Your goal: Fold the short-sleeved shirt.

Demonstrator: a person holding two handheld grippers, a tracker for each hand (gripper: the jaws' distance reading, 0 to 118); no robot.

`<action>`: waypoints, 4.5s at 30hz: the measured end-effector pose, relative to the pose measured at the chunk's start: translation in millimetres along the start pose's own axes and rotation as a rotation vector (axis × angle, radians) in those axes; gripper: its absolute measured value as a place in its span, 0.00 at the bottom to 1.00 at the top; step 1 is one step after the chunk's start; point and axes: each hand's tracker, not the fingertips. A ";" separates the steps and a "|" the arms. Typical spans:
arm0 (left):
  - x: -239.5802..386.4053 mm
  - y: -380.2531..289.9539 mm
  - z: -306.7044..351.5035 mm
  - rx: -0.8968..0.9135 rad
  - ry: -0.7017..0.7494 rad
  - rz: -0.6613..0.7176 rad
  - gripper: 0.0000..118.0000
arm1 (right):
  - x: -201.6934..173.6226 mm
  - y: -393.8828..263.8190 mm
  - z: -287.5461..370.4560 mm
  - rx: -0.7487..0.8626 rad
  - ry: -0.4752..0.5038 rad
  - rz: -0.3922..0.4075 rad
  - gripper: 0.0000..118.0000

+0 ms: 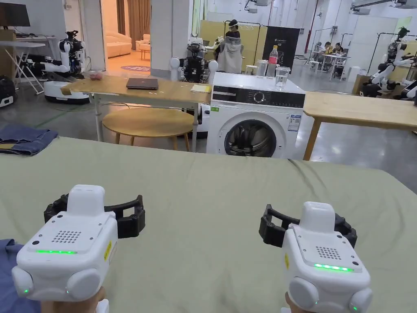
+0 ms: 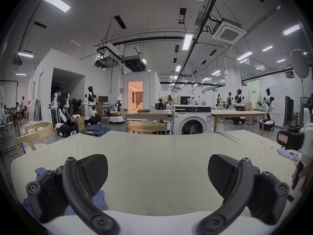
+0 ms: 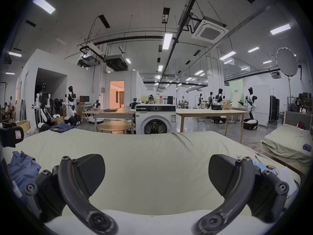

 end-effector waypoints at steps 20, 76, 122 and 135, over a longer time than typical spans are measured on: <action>5.2 -1.4 0.7 -0.010 -0.009 -0.032 0.98 | 1.1 -2.5 -1.7 -0.051 0.013 0.016 1.00; 18.8 -7.5 12.1 0.004 0.032 -0.067 0.00 | -8.2 -3.1 17.0 -0.014 -0.010 0.001 0.00; -176.6 -114.8 -12.2 -1.010 0.092 0.247 0.71 | -159.7 -36.8 17.9 -0.225 0.373 0.111 0.00; -173.5 -104.5 17.6 -0.866 0.072 0.185 0.03 | -140.2 -39.0 20.8 -0.245 0.350 0.078 0.00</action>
